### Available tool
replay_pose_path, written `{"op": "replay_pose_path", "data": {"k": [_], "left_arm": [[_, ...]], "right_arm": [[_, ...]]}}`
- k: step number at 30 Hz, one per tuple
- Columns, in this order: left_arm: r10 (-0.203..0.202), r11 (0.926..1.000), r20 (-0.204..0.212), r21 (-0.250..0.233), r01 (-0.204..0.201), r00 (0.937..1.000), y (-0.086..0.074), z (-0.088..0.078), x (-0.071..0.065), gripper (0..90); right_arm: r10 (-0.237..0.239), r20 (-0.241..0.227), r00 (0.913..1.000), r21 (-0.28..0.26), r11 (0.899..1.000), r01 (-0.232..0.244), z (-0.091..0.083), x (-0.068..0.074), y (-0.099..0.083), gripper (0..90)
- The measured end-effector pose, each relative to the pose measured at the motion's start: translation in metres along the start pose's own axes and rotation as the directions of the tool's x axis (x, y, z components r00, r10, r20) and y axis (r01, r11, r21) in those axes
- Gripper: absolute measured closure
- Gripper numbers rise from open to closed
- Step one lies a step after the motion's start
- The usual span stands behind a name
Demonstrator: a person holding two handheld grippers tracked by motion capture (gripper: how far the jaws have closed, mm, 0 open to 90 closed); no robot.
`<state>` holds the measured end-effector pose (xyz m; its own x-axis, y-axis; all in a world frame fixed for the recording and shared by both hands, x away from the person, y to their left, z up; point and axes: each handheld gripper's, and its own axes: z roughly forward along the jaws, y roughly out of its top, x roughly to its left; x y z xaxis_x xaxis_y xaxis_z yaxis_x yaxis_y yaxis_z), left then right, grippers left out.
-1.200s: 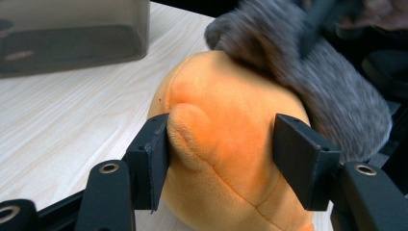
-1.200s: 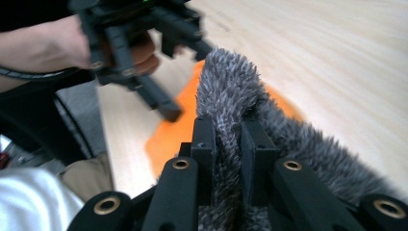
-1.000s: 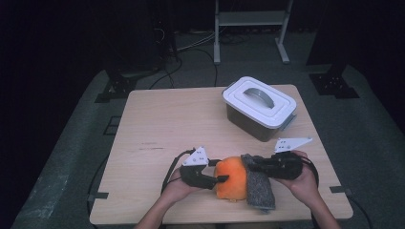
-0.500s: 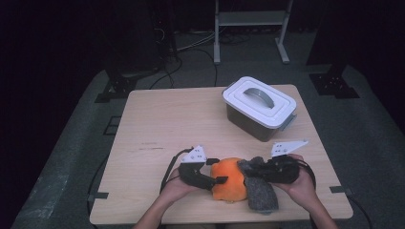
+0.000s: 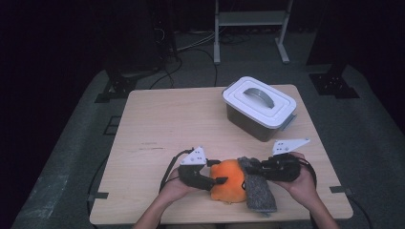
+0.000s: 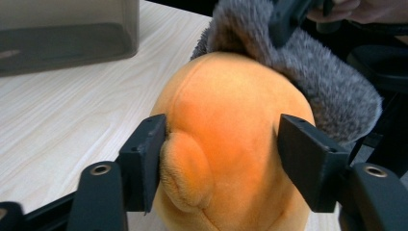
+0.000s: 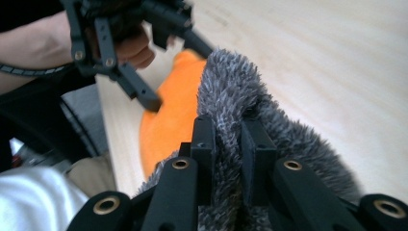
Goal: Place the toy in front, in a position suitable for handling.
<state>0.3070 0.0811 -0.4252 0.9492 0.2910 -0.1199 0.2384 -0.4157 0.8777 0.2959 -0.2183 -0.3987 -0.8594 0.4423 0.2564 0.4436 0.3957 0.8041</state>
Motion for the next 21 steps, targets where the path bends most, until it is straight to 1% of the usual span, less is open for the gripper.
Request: {"op": "replay_pose_path", "data": {"k": [2,4,6,8,9,10,11,12,13,14,15,16,17,18,19,21], "left_arm": [[-0.009,0.9999,-0.002,0.004,0.009,1.0000,0.001,0.000,0.000,25.8],[-0.024,0.9996,0.003,0.012,0.024,0.9997,0.001,0.002,0.000,20.1],[-0.036,0.9988,0.014,0.033,0.035,0.9993,0.000,0.005,0.001,16.0],[-0.046,0.9979,0.033,0.046,0.044,0.9984,-0.004,0.008,0.002,15.1],[-0.048,0.9980,0.040,0.042,0.047,0.9980,-0.005,0.009,0.002,17.4],[-0.037,0.9986,0.036,0.040,0.035,0.9987,-0.005,0.008,0.002,23.3],[-0.011,0.9993,0.022,0.037,0.010,0.9997,-0.004,0.007,0.001,28.5],[0.021,0.9996,0.006,0.018,-0.021,0.9998,-0.002,0.004,-0.001,34.3],[0.058,0.9983,-0.015,-0.007,-0.058,0.9982,0.000,0.002,-0.003,37.5],[0.106,0.9936,-0.048,-0.033,-0.108,0.9932,0.001,0.000,-0.007,39.6],[0.153,0.9866,-0.083,-0.044,-0.157,0.9847,0.004,-0.001,-0.010,41.0],[0.202,0.9771,-0.111,-0.046,-0.208,0.9732,0.005,-0.002,-0.013,41.4],[0.235,0.9687,-0.130,-0.050,-0.243,0.9632,0.005,-0.001,-0.015,41.5],[0.250,0.9654,-0.128,-0.043,-0.257,0.9598,0.005,-0.001,-0.016,41.4],[0.249,0.9666,-0.119,-0.032,-0.254,0.9612,0.003,0.000,-0.015,41.2],[0.230,0.9713,-0.106,-0.035,-0.235,0.9673,-0.001,0.000,-0.012,40.3]], "right_arm": [[-0.011,-0.015,0.9998,0.014,1.000,0.011,0.004,0.003,-0.001,76.7],[-0.018,-0.044,0.9989,0.020,1.000,0.019,0.006,0.006,-0.002,76.8],[-0.031,-0.072,0.9969,0.027,0.999,0.033,0.009,0.010,-0.002,76.7],[-0.048,-0.091,0.9946,0.038,0.998,0.052,0.011,0.015,-0.001,76.6],[-0.057,-0.091,0.9942,0.042,0.997,0.061,0.011,0.016,0.000,76.7],[-0.065,-0.082,0.9946,0.046,0.997,0.068,0.011,0.018,0.001,76.7],[-0.070,-0.069,0.9952,0.042,0.996,0.073,0.011,0.018,0.002,76.8],[-0.066,-0.063,0.9958,0.033,0.997,0.069,0.009,0.017,0.004,77.0],[-0.067,-0.054,0.9963,0.019,0.997,0.068,0.007,0.017,0.005,77.2],[-0.067,-0.041,0.9969,0.001,0.998,0.067,0.004,0.016,0.007,77.2],[-0.071,-0.028,0.9971,-0.020,0.997,0.071,0.001,0.016,0.010,77.2],[-0.071,-0.020,0.9973,-0.043,0.997,0.070,-0.001,0.016,0.012,77.2],[-0.071,-0.011,0.9974,-0.056,0.996,0.070,-0.002,0.016,0.014,77.2],[-0.072,-0.001,0.9974,-0.060,0.996,0.072,-0.002,0.016,0.015,77.2],[-0.070,0.002,0.9975,-0.062,0.996,0.070,-0.001,0.015,0.015,77.2],[-0.064,-0.004,0.9979,-0.039,0.997,0.064,0.004,0.014,0.013,77.1]]}}
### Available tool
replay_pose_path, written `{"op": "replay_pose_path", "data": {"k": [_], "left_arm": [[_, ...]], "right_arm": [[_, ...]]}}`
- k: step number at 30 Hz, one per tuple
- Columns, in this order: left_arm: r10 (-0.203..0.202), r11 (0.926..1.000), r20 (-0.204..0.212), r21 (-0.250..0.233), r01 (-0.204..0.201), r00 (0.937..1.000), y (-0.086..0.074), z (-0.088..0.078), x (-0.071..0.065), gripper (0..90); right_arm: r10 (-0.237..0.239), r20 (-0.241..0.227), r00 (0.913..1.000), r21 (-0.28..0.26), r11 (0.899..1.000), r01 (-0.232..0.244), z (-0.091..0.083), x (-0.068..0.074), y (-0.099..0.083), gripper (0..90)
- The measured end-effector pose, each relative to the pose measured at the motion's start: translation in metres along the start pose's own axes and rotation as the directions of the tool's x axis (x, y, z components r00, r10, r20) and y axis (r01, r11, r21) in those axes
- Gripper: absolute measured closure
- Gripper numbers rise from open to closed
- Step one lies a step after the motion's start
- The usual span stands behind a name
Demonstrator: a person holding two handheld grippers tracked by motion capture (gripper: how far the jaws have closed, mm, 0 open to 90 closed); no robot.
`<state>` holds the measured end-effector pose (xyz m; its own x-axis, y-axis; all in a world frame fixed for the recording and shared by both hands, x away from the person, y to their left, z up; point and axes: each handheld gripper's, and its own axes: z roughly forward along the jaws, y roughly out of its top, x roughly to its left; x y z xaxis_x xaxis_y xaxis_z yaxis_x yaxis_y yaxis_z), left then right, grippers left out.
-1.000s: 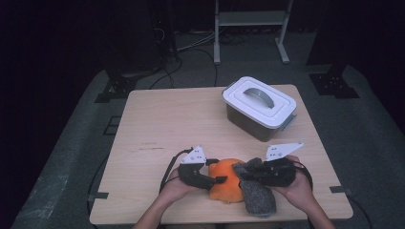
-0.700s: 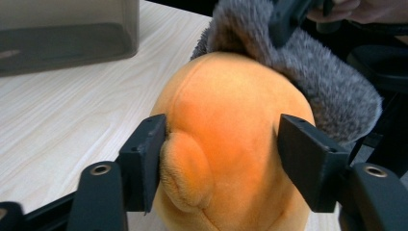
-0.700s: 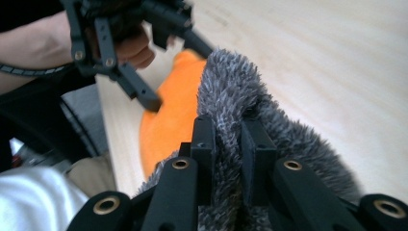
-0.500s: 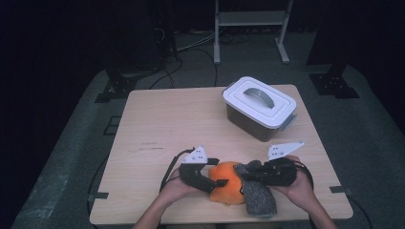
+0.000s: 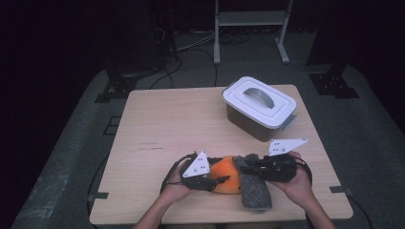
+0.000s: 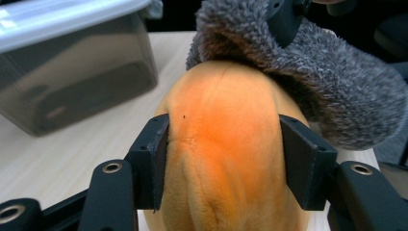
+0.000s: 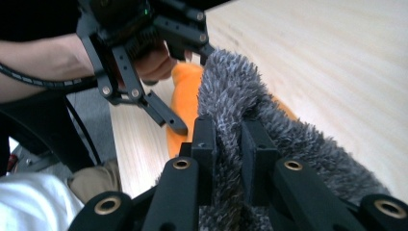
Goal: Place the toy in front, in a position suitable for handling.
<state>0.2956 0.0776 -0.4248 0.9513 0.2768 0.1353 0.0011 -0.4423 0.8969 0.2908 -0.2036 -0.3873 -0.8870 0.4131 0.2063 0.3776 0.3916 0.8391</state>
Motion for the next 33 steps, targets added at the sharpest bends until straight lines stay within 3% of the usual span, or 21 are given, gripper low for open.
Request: {"op": "replay_pose_path", "data": {"k": [5,11,15,18,20,22,24,27,33], "left_arm": [[-0.031,0.9995,0.030,0.014,0.030,0.9991,-0.005,-0.005,0.005,38.2],[-0.052,0.9986,0.054,0.010,0.052,0.9972,-0.009,-0.009,0.008,37.5],[-0.053,0.9986,0.063,0.013,0.052,0.9966,-0.008,-0.009,0.006,36.3],[-0.067,0.9977,0.074,0.017,0.066,0.9950,-0.006,-0.010,0.008,29.6],[-0.103,0.9946,0.073,0.019,0.102,0.9920,-0.004,-0.011,0.010,19.9],[-0.121,0.9926,0.070,0.015,0.120,0.9902,-0.004,-0.011,0.012,17.0],[-0.122,0.9921,0.078,0.039,0.119,0.9895,-0.005,-0.010,0.012,19.5],[-0.112,0.9928,0.067,0.051,0.109,0.9914,-0.005,-0.010,0.011,32.8],[-0.134,0.9898,0.065,0.058,0.130,0.9889,-0.008,-0.014,0.014,36.2]], "right_arm": [[0.031,-0.014,0.9994,0.024,0.999,-0.031,0.003,-0.008,-0.010,77.1],[0.096,0.032,0.9948,0.029,0.995,-0.097,-0.009,-0.024,-0.023,76.9],[0.077,0.001,0.9970,-0.028,0.997,-0.077,-0.010,-0.016,-0.012,76.7],[0.046,-0.008,0.9989,0.004,0.999,-0.046,0.001,-0.010,-0.009,76.7],[0.046,-0.028,0.9985,0.015,0.999,-0.046,0.007,-0.008,-0.012,76.8],[0.037,-0.037,0.9986,0.021,0.999,-0.036,0.007,-0.005,-0.012,76.8],[0.027,-0.031,0.9992,0.023,0.999,-0.026,0.007,-0.004,-0.012,76.7],[0.045,-0.032,0.9985,0.022,0.999,-0.044,0.004,-0.010,-0.016,76.7],[0.144,0.011,0.9895,0.052,0.988,-0.144,-0.004,-0.034,-0.032,76.5]]}}
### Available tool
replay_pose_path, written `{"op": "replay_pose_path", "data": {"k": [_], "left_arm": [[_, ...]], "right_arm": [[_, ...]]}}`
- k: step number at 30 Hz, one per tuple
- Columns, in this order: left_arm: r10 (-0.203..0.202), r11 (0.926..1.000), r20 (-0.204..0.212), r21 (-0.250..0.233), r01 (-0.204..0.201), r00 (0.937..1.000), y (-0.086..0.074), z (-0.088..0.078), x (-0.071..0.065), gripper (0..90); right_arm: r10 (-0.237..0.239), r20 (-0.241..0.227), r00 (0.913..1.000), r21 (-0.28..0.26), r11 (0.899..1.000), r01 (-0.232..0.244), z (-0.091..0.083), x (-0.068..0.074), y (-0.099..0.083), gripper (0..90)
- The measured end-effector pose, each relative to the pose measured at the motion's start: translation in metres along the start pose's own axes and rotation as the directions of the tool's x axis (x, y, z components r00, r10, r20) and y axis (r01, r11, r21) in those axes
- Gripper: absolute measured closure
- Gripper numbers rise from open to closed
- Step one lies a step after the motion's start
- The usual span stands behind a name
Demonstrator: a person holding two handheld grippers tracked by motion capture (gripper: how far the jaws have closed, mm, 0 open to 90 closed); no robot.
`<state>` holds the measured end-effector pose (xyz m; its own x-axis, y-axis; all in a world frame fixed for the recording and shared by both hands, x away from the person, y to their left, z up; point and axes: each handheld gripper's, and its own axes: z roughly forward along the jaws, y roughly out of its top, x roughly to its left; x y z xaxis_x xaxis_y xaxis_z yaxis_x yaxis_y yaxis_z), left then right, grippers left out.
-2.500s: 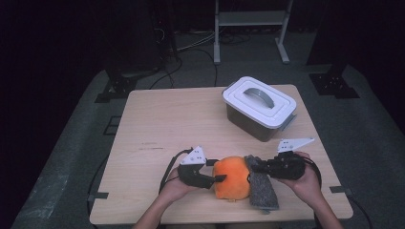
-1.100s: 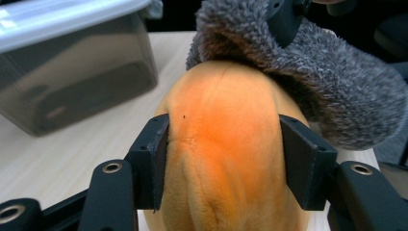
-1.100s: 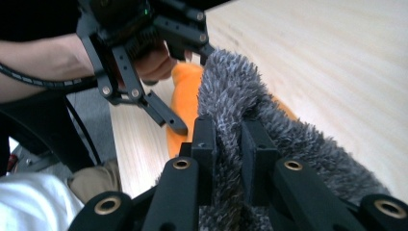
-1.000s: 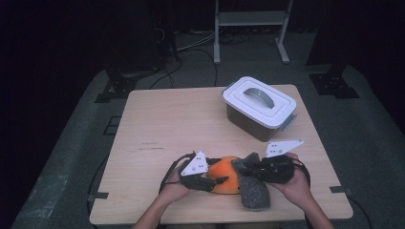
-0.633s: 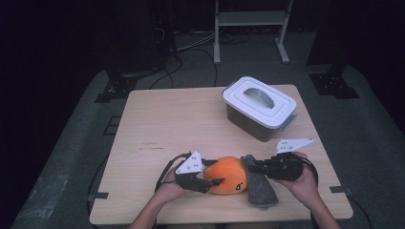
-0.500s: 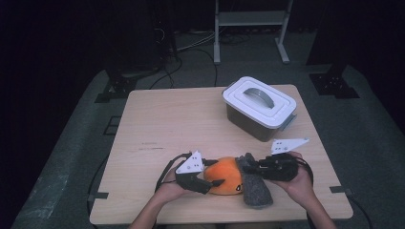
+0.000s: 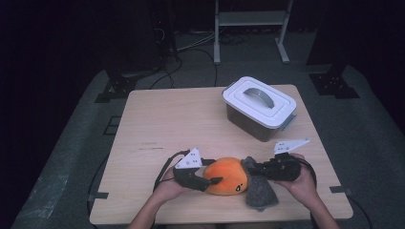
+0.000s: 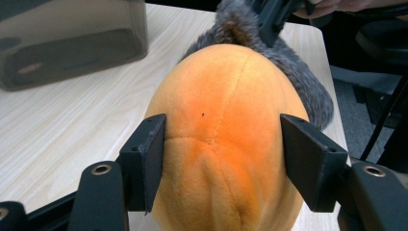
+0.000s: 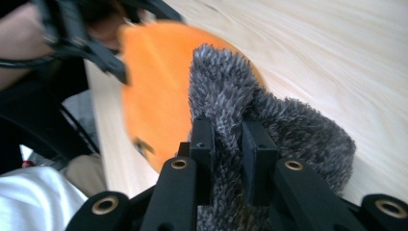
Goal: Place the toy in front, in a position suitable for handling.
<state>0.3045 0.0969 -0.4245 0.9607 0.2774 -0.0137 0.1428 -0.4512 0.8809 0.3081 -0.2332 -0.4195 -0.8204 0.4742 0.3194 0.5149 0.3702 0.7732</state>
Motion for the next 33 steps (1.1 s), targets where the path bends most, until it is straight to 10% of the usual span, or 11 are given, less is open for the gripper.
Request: {"op": "replay_pose_path", "data": {"k": [11,20,25,33], "left_arm": [[0.002,1.0000,0.001,0.003,-0.002,1.0000,0.000,0.000,-0.002,36.3],[-0.005,1.0000,0.001,0.006,0.005,1.0000,-0.001,-0.001,0.000,35.7],[0.010,1.0000,0.009,0.000,-0.010,0.9999,0.000,0.001,-0.003,34.8],[-0.003,0.9999,0.050,-0.014,0.004,0.9987,0.003,0.000,-0.004,28.2]], "right_arm": [[-0.068,-0.031,0.9972,-0.052,0.996,0.066,0.001,0.022,0.016,76.4],[0.003,0.029,0.9996,0.003,1.000,-0.003,-0.001,0.000,0.002,76.4],[-0.044,-0.021,0.9988,-0.079,0.996,0.042,-0.005,0.016,0.015,76.2],[-0.052,-0.061,0.9968,-0.044,0.998,0.049,0.005,0.018,0.011,76.0]]}}
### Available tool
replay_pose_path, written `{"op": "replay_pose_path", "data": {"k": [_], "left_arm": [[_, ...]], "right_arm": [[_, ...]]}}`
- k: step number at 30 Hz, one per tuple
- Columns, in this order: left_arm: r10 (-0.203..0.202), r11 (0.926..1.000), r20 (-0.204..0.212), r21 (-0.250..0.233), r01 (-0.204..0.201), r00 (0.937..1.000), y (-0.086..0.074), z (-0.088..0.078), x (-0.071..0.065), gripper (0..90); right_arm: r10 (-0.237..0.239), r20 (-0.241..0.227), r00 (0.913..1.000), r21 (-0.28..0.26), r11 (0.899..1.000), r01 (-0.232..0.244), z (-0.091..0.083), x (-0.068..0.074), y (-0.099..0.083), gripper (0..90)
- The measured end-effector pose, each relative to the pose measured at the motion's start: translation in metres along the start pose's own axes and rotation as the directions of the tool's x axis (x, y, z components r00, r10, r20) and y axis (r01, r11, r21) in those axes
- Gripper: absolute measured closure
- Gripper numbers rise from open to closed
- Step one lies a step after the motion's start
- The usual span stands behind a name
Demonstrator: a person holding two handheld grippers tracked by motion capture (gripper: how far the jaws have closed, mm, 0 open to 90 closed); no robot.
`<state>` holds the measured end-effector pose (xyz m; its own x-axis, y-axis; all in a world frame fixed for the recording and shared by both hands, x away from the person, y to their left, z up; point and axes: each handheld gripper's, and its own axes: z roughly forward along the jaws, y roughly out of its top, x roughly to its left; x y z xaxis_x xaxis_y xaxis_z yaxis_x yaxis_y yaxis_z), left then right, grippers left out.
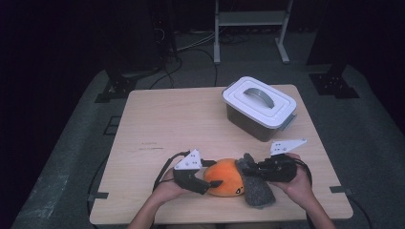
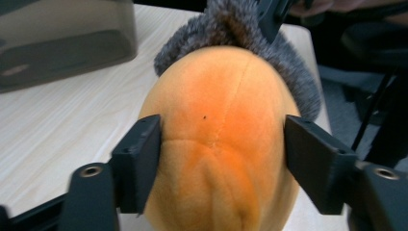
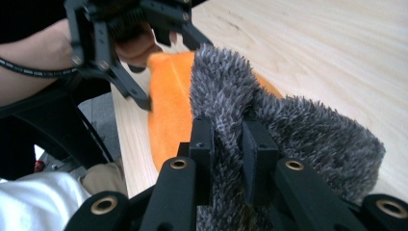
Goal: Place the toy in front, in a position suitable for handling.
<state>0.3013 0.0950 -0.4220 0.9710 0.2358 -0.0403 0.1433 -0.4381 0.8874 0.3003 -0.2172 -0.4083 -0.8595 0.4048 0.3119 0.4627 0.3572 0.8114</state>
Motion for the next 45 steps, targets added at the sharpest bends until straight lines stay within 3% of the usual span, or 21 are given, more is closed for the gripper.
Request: {"op": "replay_pose_path", "data": {"k": [4,7,10,13,16,18,20,22,23,25,28,33,36,39,41,43,45], "left_arm": [[-0.024,0.9991,-0.019,0.035,0.025,0.9995,-0.001,0.003,0.002,21.1],[-0.014,0.9993,-0.020,0.034,0.015,0.9997,-0.003,0.004,0.002,30.9],[0.023,0.9992,-0.032,0.034,-0.022,0.9992,0.000,0.004,-0.001,38.4],[0.057,0.9979,-0.013,0.031,-0.056,0.9983,0.000,0.004,-0.005,40.3],[0.067,0.9969,-0.010,0.044,-0.066,0.9977,0.000,0.003,-0.005,39.7],[0.051,0.9978,-0.009,0.044,-0.050,0.9987,0.000,0.003,-0.004,35.8],[0.000,0.9994,0.003,0.036,0.000,1.0000,0.001,0.005,-0.002,24.3],[-0.024,0.9993,0.005,0.030,0.024,0.9997,0.003,0.008,-0.001,20.2],[-0.015,0.9993,0.007,0.034,0.015,0.9999,0.002,0.010,-0.002,20.8],[0.022,0.9991,-0.007,0.035,-0.022,0.9997,0.002,0.009,-0.005,30.3],[0.042,0.9986,-0.007,0.033,-0.042,0.9991,0.002,0.007,-0.006,39.4],[0.045,0.9986,0.010,0.029,-0.045,0.9989,0.002,0.006,-0.007,40.0],[0.060,0.9977,0.020,0.030,-0.061,0.9980,0.002,0.007,-0.009,39.5],[0.070,0.9972,0.025,0.025,-0.071,0.9972,0.002,0.008,-0.011,39.7],[0.077,0.9965,0.027,0.030,-0.078,0.9966,0.003,0.008,-0.011,39.0],[0.055,0.9981,0.044,0.026,-0.056,0.9975,0.002,0.007,-0.010,35.0],[-0.018,0.9998,0.077,0.007,0.018,0.9968,0.002,0.008,-0.005,21.7]], "right_arm": [[0.032,-0.022,0.9992,0.015,0.999,-0.032,-0.005,-0.009,-0.009,75.8],[0.049,0.001,0.9988,0.015,0.999,-0.049,-0.011,-0.013,-0.010,75.9],[0.000,0.038,0.9993,0.009,1.000,0.000,-0.013,-0.005,-0.001,76.3],[-0.042,0.025,0.9988,-0.032,0.999,0.043,-0.012,0.007,0.010,76.4],[-0.078,0.027,0.9966,-0.031,0.996,0.079,-0.006,0.016,0.016,76.1],[-0.071,0.017,0.9973,-0.022,0.997,0.071,-0.002,0.016,0.014,76.2],[-0.048,0.007,0.9988,-0.016,0.999,0.048,-0.001,0.012,0.010,76.4],[-0.036,-0.015,0.9992,-0.022,0.999,0.036,0.000,0.012,0.007,76.5],[-0.036,-0.023,0.9991,-0.018,0.999,0.036,0.002,0.013,0.007,76.5],[-0.057,-0.014,0.9983,0.002,0.998,0.057,0.004,0.017,0.008,76.5],[-0.054,-0.002,0.9986,0.001,0.999,0.054,-0.001,0.013,0.008,77.1],[-0.009,0.063,0.9980,0.030,1.000,0.007,-0.010,-0.003,-0.001,77.4],[0.000,0.078,0.9969,0.028,1.000,-0.003,-0.015,-0.003,-0.001,77.8],[-0.043,0.044,0.9981,-0.008,0.999,0.043,-0.014,0.011,0.009,77.7],[-0.087,0.040,0.9954,-0.002,0.996,0.087,-0.009,0.022,0.016,77.6],[-0.107,0.036,0.9935,0.015,0.994,0.107,-0.004,0.027,0.018,77.6],[-0.099,0.023,0.9948,0.023,0.995,0.098,0.001,0.025,0.016,77.5]]}}
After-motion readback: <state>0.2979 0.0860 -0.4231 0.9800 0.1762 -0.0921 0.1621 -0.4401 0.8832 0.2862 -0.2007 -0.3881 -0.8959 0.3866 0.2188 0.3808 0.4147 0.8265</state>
